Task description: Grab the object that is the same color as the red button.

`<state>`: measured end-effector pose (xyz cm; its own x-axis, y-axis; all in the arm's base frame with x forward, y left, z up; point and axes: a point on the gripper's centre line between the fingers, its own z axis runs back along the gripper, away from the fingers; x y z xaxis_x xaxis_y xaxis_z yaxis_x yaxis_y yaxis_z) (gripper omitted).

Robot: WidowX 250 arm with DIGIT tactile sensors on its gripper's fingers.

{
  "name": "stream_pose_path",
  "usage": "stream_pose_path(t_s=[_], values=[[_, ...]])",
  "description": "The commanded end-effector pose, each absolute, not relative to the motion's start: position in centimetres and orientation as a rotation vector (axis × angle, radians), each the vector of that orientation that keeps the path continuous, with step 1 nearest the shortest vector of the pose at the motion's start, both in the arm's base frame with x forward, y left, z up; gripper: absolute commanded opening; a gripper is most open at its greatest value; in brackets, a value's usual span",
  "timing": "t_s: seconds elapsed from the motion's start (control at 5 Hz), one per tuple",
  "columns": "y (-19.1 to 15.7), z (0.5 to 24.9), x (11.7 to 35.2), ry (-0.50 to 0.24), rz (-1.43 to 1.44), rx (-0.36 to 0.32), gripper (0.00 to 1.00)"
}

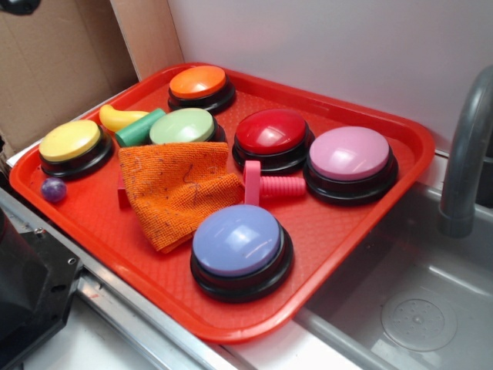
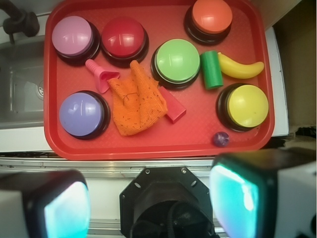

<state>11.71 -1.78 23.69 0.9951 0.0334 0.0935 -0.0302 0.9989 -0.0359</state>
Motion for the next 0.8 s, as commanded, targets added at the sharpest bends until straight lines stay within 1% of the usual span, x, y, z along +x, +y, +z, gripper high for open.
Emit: stream_pose_path(t_s=[0.0,0.2,0.4,0.6], values=[[-1.8,23.7,11.7,-0.094,0.032,-0.035,1.00],[-0.7,21.9,12.6,-0.134,-0.066,0.011,1.00],[-0.1,19.7,13.9,-0.129,-0.212,0.059,1.00],[0.7,17.6,15.0,-0.119,-0.321,0.138,1.00]])
